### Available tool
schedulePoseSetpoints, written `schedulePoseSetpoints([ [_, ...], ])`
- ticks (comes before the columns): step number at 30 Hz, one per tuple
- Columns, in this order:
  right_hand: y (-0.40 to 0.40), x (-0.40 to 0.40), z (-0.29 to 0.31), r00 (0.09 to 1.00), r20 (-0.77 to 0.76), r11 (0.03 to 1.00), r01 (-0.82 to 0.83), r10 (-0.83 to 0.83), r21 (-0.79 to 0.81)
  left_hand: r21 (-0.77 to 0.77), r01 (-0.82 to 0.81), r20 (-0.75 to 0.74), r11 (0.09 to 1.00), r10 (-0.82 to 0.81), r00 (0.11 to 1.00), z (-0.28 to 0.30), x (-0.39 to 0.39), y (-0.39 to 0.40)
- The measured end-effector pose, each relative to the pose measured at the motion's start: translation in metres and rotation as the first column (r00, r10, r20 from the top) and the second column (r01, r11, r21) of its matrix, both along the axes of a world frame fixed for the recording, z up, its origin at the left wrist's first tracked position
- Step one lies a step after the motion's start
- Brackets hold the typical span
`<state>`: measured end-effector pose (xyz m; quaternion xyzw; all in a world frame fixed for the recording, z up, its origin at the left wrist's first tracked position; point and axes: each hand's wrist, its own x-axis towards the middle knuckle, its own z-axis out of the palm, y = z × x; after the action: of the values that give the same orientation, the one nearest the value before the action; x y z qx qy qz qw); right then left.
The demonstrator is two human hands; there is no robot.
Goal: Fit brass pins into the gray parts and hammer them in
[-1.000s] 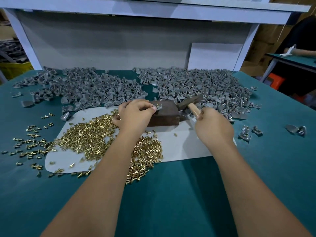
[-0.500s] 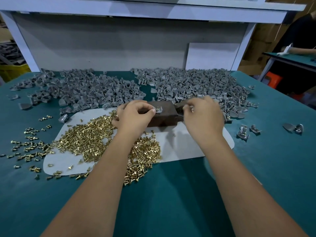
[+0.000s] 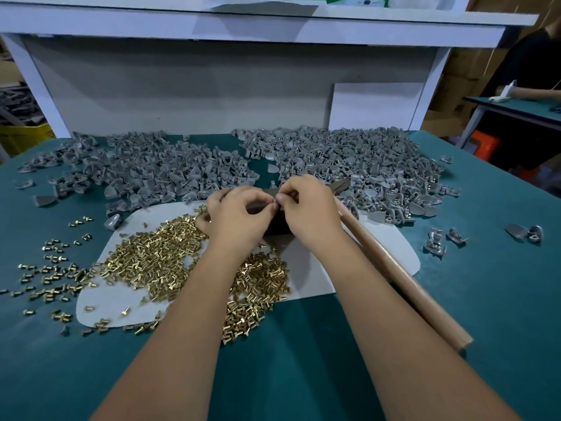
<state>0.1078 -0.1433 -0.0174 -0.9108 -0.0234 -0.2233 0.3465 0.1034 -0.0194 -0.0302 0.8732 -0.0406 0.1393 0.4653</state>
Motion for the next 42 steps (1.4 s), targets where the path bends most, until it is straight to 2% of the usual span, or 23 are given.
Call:
schedulePoseSetpoints([
  [5, 0.004, 0.001, -0.006, 0.997, 0.058, 0.999, 0.046, -0.046, -0.001, 0.032, -0.029, 0.001, 0.999, 0.029, 1.000, 0.002, -0.004, 0.000],
  [16, 0.003, -0.002, -0.014, 0.990, 0.142, 0.996, 0.006, -0.018, 0.085, 0.024, 0.019, 0.013, 1.000, -0.020, 1.000, 0.001, 0.001, 0.000],
  [23, -0.004, -0.010, -0.016, 0.989, 0.118, 0.995, -0.092, 0.087, 0.032, 0.046, -0.021, 0.009, 0.999, 0.020, 1.000, 0.001, -0.002, 0.000],
  [26, -0.007, -0.012, -0.015, 0.989, 0.067, 0.991, -0.132, 0.134, -0.026, 0.028, 0.021, 0.012, 0.999, -0.022, 1.000, 0.002, -0.002, -0.002],
  [28, -0.009, -0.006, -0.007, 0.995, 0.036, 0.995, -0.093, 0.095, -0.044, 0.006, 0.008, 0.031, 1.000, -0.008, 0.999, 0.004, -0.003, -0.005],
  [33, -0.032, 0.046, 0.042, 0.968, 0.108, 0.973, 0.220, -0.226, 0.066, -0.112, -0.105, 0.034, 0.988, 0.109, 0.993, 0.006, -0.002, -0.004],
  [36, -0.045, 0.057, 0.036, 0.929, 0.024, 0.929, 0.369, -0.368, -0.026, -0.104, -0.119, -0.010, 0.987, 0.118, 0.993, 0.004, 0.001, -0.001],
  [39, -0.051, 0.039, 0.004, 0.928, -0.010, 0.927, 0.370, -0.371, -0.064, -0.074, -0.127, -0.015, 0.989, 0.126, 0.992, 0.004, 0.003, -0.001],
  [42, -0.059, 0.010, -0.008, 0.926, 0.001, 0.926, 0.377, -0.377, -0.033, 0.034, -0.072, 0.032, 0.997, 0.071, 0.997, 0.009, 0.002, -0.001],
])
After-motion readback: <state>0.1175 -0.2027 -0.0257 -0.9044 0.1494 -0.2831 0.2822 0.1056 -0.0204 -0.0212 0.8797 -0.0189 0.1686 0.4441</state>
